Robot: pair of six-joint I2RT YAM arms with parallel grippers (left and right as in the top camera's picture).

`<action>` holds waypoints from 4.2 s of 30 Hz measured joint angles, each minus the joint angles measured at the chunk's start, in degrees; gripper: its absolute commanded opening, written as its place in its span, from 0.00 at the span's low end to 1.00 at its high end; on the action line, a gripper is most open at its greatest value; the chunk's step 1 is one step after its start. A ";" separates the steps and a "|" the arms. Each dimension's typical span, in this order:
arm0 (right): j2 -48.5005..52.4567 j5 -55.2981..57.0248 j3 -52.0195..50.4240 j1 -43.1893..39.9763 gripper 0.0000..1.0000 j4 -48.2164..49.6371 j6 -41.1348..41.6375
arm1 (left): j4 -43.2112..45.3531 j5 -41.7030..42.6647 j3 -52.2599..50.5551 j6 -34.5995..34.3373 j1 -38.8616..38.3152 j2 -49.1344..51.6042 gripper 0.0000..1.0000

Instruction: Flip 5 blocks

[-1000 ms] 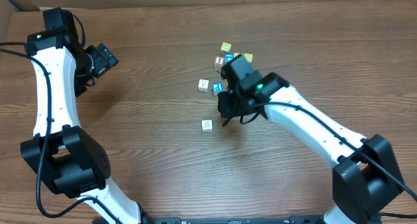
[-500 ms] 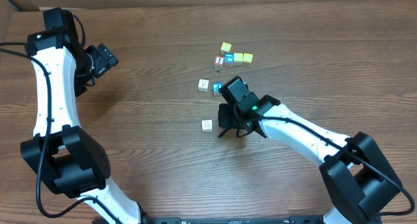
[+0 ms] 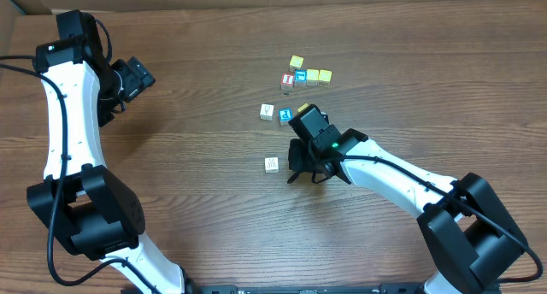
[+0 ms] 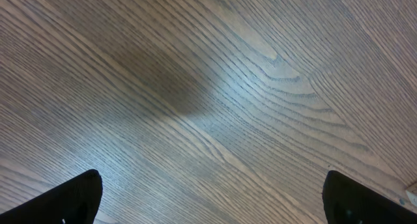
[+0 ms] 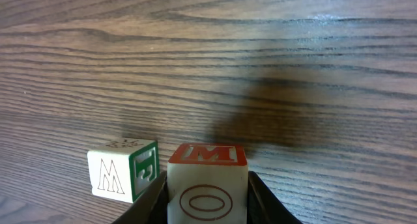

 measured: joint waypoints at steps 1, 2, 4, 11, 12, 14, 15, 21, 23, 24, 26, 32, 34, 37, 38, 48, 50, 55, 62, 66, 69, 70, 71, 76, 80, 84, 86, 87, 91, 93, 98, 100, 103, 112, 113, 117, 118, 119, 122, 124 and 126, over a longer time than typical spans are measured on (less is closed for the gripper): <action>0.00 0.00 0.00 0.00 0.27 -0.11 -0.02 | 0.00 0.00 0.00 0.00 0.00 0.00 1.00; 0.00 -0.02 0.00 0.00 0.26 -0.13 0.02 | 0.00 0.00 0.00 0.00 0.00 0.00 1.00; 0.00 -0.07 0.00 0.00 0.26 -0.02 0.09 | -0.02 0.00 0.00 0.00 0.00 0.00 1.00; 0.00 -0.04 -0.42 0.00 0.27 0.35 0.50 | 0.00 0.00 0.00 0.00 0.00 0.00 1.00; 0.00 -0.09 -0.61 0.02 0.27 0.68 0.68 | 0.00 0.00 0.00 0.00 0.00 0.00 1.00; 0.00 -0.09 -1.16 0.02 0.27 1.25 0.98 | 0.00 0.00 0.00 0.00 0.00 0.00 1.00; 0.00 -0.15 -1.40 0.00 0.27 1.36 1.16 | 0.00 0.00 0.00 0.00 0.00 0.00 1.00; 0.00 -0.98 -2.03 0.02 0.28 2.64 1.40 | 0.00 0.00 0.00 0.00 0.00 0.00 1.00; 0.00 -1.05 -2.03 0.02 0.28 3.43 1.40 | 0.00 0.00 0.00 0.00 0.00 0.00 1.00; 0.00 -1.07 -2.03 0.02 0.28 3.76 1.42 | 0.00 0.00 0.00 0.00 0.00 0.00 1.00; 0.04 -1.14 -2.03 0.13 0.28 4.02 1.42 | 0.00 0.00 0.00 0.00 0.00 0.00 1.00; 1.75 -1.40 -2.08 1.27 0.36 4.98 1.49 | 0.00 0.00 0.00 0.00 0.00 0.00 1.00; 2.10 -1.46 -2.14 1.66 0.40 5.01 1.49 | -0.02 0.00 0.00 0.00 0.00 0.00 1.00; 2.16 -1.60 -2.14 2.01 0.47 5.07 1.57 | 0.00 0.00 0.00 0.00 0.00 0.00 1.00; 2.16 -1.62 -2.14 2.14 0.51 5.03 1.70 | 0.00 0.00 0.00 0.00 0.00 0.00 1.00; 2.19 -1.86 -1.53 2.14 0.56 3.43 1.36 | 0.00 0.00 0.00 0.00 0.00 0.00 1.00; 2.19 -1.86 -0.81 2.16 0.56 3.43 1.38 | -0.02 0.00 0.00 0.00 0.00 0.00 1.00; 2.19 -1.84 1.60 2.16 0.53 3.02 -0.20 | 0.00 0.00 0.00 0.00 0.00 0.00 1.00; 2.19 -1.27 2.29 1.77 0.49 1.95 -1.27 | 0.00 0.00 0.00 0.00 0.00 0.00 1.00; 2.19 -0.90 2.29 0.55 0.48 1.60 -1.40 | 0.00 0.00 0.00 0.00 0.00 0.00 1.00; 2.19 -0.72 2.29 0.11 0.43 1.05 -1.44 | 0.00 0.00 0.00 0.00 0.00 0.00 1.00; 2.19 -0.72 2.29 0.07 0.41 1.01 -1.51 | 0.00 0.00 0.00 0.00 0.00 0.00 1.00; 2.19 -0.70 2.29 0.07 0.38 1.05 -1.57 | 0.00 0.00 0.00 0.00 0.00 0.00 1.00; 2.19 -0.28 2.29 -0.20 0.08 0.42 -1.86 | 0.00 0.00 0.00 0.00 0.00 0.00 1.00; 2.19 -0.07 2.36 -0.92 0.06 -2.89 -0.55 | -0.02 0.00 0.00 0.00 0.00 0.00 1.00; 2.19 -0.24 2.36 -1.22 0.06 -3.80 0.44 | 0.00 0.00 0.00 0.00 0.00 0.00 1.00; 2.19 -0.83 2.34 -1.14 0.06 -3.80 0.74 | 0.00 0.00 0.00 0.00 0.00 0.00 1.00; 2.19 -1.03 2.34 -1.09 0.06 -3.80 0.90 | -0.02 0.00 0.00 0.00 0.00 0.00 1.00; 2.19 -1.68 2.32 -0.79 0.06 -3.80 1.22 | -0.02 0.00 0.00 0.00 0.00 0.00 1.00; 2.19 -1.86 2.32 -0.74 0.06 -3.80 1.38 | 0.00 0.00 0.00 0.00 0.00 0.00 1.00; 2.19 -2.49 2.21 -0.74 0.07 -3.82 2.43 | 0.00 0.00 0.00 0.00 0.00 0.00 1.00; 2.19 -2.60 2.21 -0.74 0.07 -3.85 2.71 | 0.00 0.00 0.00 0.00 0.00 0.00 1.00; 2.19 -3.04 2.21 -0.74 0.08 -3.80 3.30 | 0.00 0.00 0.00 0.00 0.00 0.00 1.00; 2.19 -3.45 2.21 -0.74 0.08 -3.13 4.37 | -0.02 0.00 0.00 0.00 0.00 0.00 1.00; 2.19 -3.63 2.21 -0.74 0.08 -2.73 4.37 | -0.02 0.00 0.00 0.00 0.00 0.00 1.00; 2.19 -4.66 2.21 -0.74 0.08 -2.03 4.44 | 0.00 0.00 0.00 0.00 0.00 0.00 1.00; 2.19 -4.81 2.21 -0.74 0.08 -2.08 4.39 | 0.00 0.00 0.00 0.00 0.00 0.00 1.00; 2.19 -4.87 2.21 -0.74 0.08 -2.03 4.42 | 0.00 0.00 0.00 0.00 0.00 0.00 1.00; 2.19 -5.11 2.21 -0.74 0.08 -2.03 4.76 | 0.00 0.00 0.00 0.00 0.00 0.00 1.00; 2.19 -5.49 2.21 -0.74 0.08 -2.03 5.14 | 0.00 0.00 0.00 0.00 0.00 0.00 1.00; 2.19 -5.44 2.21 -0.74 0.08 -2.21 5.31 | 0.00 0.00 0.00 0.00 0.00 0.00 1.00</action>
